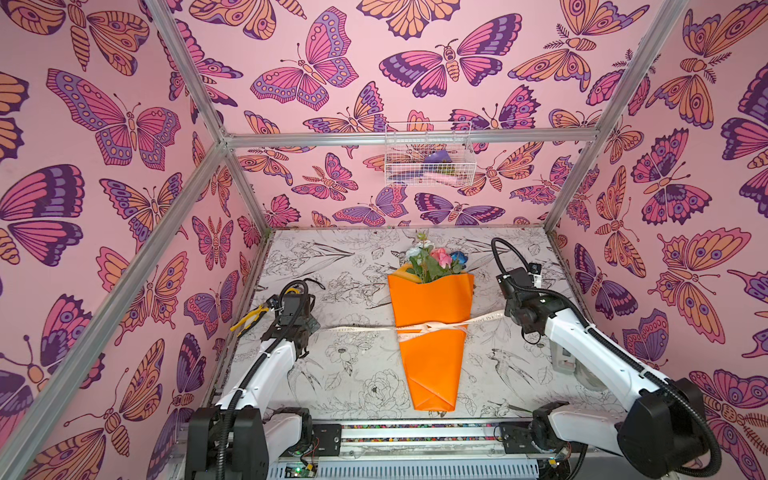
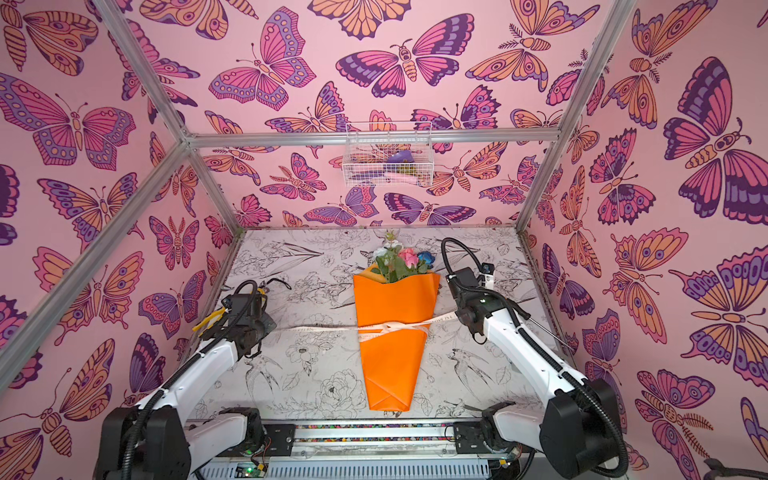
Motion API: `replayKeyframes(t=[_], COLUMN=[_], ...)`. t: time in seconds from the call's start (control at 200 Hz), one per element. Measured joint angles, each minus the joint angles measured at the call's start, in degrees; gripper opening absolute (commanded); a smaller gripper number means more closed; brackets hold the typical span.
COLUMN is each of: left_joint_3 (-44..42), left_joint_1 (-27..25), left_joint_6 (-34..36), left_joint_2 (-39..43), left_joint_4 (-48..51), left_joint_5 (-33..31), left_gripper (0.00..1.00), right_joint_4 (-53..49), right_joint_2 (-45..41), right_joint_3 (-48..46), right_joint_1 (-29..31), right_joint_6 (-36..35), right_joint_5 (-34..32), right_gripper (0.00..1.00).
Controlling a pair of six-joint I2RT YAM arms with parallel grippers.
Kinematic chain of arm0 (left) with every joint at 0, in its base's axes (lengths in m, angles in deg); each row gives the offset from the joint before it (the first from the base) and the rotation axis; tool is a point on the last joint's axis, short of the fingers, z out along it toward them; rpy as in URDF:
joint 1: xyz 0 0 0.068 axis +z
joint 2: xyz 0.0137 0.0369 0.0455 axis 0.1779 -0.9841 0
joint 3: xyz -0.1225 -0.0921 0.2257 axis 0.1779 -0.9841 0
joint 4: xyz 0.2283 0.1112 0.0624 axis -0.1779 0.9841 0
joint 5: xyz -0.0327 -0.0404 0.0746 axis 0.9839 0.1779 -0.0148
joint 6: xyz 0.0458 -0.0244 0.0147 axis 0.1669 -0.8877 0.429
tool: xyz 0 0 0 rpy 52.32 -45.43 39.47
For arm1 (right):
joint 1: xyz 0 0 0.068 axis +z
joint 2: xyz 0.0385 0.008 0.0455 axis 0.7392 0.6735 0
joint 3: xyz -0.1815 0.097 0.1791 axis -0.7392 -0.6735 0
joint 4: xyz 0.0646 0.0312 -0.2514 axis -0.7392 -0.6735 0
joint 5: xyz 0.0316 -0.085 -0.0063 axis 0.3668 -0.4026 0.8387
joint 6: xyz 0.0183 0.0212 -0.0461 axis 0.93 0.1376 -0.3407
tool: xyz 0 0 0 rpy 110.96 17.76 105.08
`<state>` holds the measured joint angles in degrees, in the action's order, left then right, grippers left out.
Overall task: Tie the bouquet of fake flowers
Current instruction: 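Pull the ribbon ends apart outward from the cone with both grippers, then draw both ribbon ends farther outward and toward the robot to cinch the cone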
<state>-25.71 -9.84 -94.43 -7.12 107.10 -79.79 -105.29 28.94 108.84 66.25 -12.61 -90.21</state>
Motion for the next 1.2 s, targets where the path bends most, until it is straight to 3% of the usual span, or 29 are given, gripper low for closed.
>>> replayKeyframes(t=[0.28,0.536,0.866,1.202], left_joint_3=[-0.11,0.07,-0.94,-1.01], left_joint_1=[5.38,8.61,18.38,25.55], left_joint_6=[0.00,-0.44,-6.05,-9.29], left_joint_2=[-2.97,-8.55,-11.93,-12.04], left_joint_4=[-4.33,-8.02,-12.96,-15.10], left_joint_5=[2.36,5.46,17.09,21.88], left_gripper=[0.00,0.00,0.00,0.00], right_joint_4=[0.66,3.08,5.46,5.64], right_joint_2=[1.25,4.11,9.18,15.28], right_joint_3=[-0.02,-1.31,-1.27,4.02], right_joint_1=[-8.02,-14.25,-20.94,-29.97], right_joint_6=[-1.66,-2.91,-4.59,-6.47], right_joint_5=[0.24,4.39,11.04,13.53], right_gripper=[0.00,0.00,0.00,0.00])
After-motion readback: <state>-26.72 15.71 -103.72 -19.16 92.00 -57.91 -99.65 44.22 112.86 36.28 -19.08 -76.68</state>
